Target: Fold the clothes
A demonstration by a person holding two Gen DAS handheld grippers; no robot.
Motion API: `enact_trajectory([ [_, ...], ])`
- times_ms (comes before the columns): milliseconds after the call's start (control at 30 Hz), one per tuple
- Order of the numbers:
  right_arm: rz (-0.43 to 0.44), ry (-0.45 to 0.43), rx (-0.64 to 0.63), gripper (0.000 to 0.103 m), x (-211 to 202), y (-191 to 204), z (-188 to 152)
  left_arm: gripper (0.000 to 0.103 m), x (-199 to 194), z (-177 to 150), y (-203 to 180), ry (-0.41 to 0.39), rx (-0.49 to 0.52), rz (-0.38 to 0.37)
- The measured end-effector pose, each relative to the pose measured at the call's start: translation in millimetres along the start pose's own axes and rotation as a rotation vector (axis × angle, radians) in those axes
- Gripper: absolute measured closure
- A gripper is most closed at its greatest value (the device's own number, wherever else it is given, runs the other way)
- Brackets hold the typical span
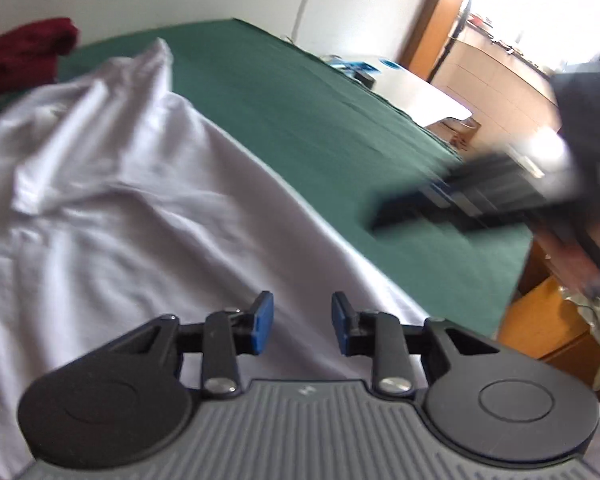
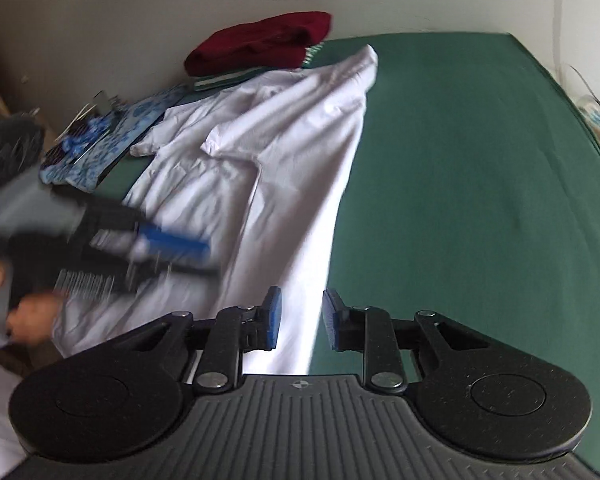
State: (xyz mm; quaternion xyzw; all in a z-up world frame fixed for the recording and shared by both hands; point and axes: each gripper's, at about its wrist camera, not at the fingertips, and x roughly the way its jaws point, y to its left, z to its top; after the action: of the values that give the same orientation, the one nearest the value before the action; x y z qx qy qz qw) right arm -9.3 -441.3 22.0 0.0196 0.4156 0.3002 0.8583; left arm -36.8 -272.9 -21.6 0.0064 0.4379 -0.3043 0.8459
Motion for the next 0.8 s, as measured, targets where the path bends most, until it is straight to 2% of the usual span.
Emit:
enact_trajectory([
  [100, 0.054, -0.007, -0.068, 0.077, 26, -35, 46, 0.074, 20, 0, -22, 0.048, -0.075, -0.017],
  [167, 0.048, -0.025, -0.082, 0.075, 47, -55, 83, 0.074, 26, -3, -32, 0.047, -0.115, 0.038],
  [233, 0.079, -0.040, -0.113, 0.073, 68, -70, 121, 0.073, 26, -3, -37, 0.050, -0.165, 0.068],
  [300, 0.117, -0.033, -0.189, 0.072, 92, -70, 158, 0.073, 24, -5, -38, 0.049, -0.229, 0.090],
  [433, 0.133, -0.047, -0.368, 0.059, 141, -46, 215, 0.072, 16, -13, -40, 0.040, -0.329, 0.132],
  [467, 0.129, -0.046, -0.410, 0.059, 154, -39, 224, 0.072, 14, -16, -42, 0.039, -0.346, 0.145],
  [533, 0.141, 0.009, -0.494, 0.052, 186, -28, 241, 0.065, 14, -18, -45, 0.033, -0.358, 0.159],
  [633, 0.199, 0.099, -0.573, 0.052, 219, -13, 248, 0.057, 13, -19, -49, 0.027, -0.362, 0.177],
  [733, 0.225, 0.168, -0.655, 0.052, 244, 1, 246, 0.057, 10, -20, -54, 0.028, -0.346, 0.191],
  [767, 0.228, 0.188, -0.683, 0.054, 251, 5, 244, 0.057, 10, -20, -55, 0.030, -0.339, 0.195],
  [800, 0.224, 0.214, -0.703, 0.062, 255, 7, 243, 0.057, 9, -21, -57, 0.032, -0.333, 0.198],
])
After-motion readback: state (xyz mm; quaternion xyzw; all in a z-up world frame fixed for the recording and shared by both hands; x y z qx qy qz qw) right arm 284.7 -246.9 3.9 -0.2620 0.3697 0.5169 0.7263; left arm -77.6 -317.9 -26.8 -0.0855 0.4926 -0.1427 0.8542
